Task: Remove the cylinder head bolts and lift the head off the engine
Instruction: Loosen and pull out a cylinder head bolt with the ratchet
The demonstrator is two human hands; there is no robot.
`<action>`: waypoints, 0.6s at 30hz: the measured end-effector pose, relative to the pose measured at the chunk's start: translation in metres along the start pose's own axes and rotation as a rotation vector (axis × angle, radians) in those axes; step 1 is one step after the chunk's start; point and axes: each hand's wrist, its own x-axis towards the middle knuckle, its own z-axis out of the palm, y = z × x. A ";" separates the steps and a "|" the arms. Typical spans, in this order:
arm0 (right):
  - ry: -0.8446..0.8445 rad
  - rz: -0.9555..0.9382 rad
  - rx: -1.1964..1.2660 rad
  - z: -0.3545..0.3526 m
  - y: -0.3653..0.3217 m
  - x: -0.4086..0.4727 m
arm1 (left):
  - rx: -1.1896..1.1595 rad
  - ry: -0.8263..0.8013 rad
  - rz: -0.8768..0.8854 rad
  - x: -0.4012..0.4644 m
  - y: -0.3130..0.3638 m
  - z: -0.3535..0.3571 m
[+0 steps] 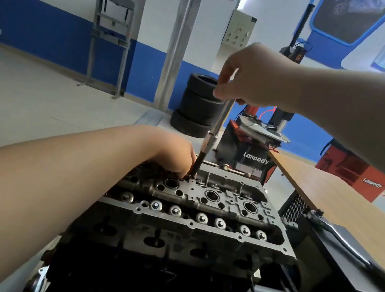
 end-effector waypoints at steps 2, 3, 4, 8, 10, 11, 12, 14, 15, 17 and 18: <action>0.132 0.025 0.113 -0.009 0.006 -0.001 | -0.018 -0.002 0.017 0.003 0.000 -0.001; 0.200 0.044 0.175 -0.016 0.011 -0.002 | -0.018 0.004 0.028 0.005 0.000 -0.001; 0.266 0.062 0.223 -0.022 0.017 -0.003 | -0.007 0.010 0.035 0.007 0.001 -0.001; 0.385 0.114 0.310 -0.040 0.042 -0.012 | 0.076 -0.018 0.029 0.010 0.005 -0.002; 0.404 0.124 0.317 -0.041 0.051 -0.018 | 0.112 -0.058 0.032 0.010 0.006 -0.005; 0.406 0.125 0.313 -0.039 0.055 -0.021 | 0.130 -0.072 0.036 0.010 0.005 -0.006; 0.403 0.124 0.303 -0.037 0.058 -0.023 | 0.142 -0.079 0.038 0.011 0.005 -0.007; 0.396 0.148 0.282 -0.032 0.065 -0.028 | 0.152 -0.062 0.044 0.011 0.004 -0.007; 0.390 0.165 0.284 -0.029 0.067 -0.030 | 0.152 -0.044 0.052 0.011 0.003 -0.006; 0.383 0.194 0.291 -0.023 0.071 -0.034 | 0.148 -0.008 0.074 0.009 -0.001 -0.003; 0.380 0.205 0.293 -0.021 0.073 -0.037 | 0.142 0.009 0.086 0.008 -0.003 -0.001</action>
